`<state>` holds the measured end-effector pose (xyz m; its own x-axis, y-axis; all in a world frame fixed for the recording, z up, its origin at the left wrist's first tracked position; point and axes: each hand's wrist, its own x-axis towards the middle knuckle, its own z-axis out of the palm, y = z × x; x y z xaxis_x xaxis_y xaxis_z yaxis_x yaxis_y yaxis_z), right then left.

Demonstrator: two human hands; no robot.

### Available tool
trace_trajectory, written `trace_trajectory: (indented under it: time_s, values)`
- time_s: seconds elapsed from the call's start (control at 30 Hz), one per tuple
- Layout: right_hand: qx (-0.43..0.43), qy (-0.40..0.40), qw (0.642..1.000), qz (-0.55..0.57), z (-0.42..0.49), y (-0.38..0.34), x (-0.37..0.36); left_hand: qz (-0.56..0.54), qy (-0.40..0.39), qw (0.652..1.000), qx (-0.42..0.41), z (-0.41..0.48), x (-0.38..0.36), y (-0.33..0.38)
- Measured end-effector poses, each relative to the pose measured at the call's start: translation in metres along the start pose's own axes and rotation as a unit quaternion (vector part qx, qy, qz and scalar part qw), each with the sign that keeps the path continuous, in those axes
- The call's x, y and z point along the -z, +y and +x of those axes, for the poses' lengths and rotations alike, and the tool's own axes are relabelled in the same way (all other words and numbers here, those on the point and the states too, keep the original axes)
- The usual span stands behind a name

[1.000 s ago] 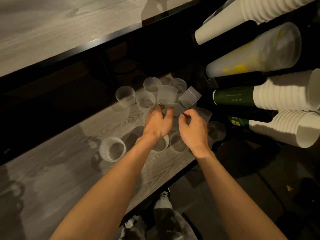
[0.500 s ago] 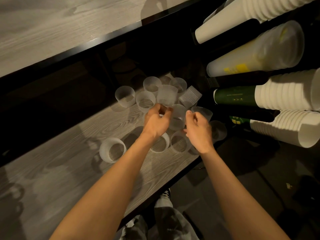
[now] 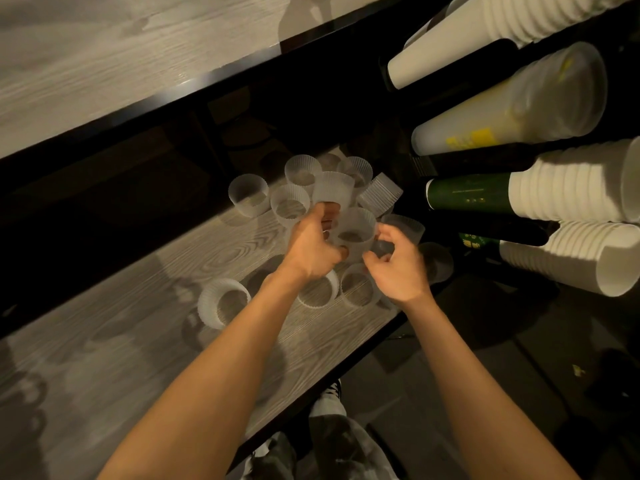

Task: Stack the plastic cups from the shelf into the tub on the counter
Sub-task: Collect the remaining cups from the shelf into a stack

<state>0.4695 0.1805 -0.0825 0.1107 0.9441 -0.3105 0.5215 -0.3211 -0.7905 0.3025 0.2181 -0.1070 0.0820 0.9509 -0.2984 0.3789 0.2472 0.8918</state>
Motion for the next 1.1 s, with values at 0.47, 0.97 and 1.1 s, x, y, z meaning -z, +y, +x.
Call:
trace_trajectory:
  time_s: [0.47,0.97,1.1]
  values:
    - [-0.031,-0.055,0.996,-0.058,0.002,0.000,-0.007,0.210,0.014,0.976,-0.046,0.000,-0.012,-0.006]
    - [-0.006,-0.043,0.999,-0.020,0.027,-0.025,0.000,0.163,0.173,0.971,-0.029,0.016,0.001,0.014]
    - [-0.022,-0.085,0.996,-0.030,0.048,-0.045,-0.006,0.144,0.145,0.979,0.016,0.030,0.006,0.022]
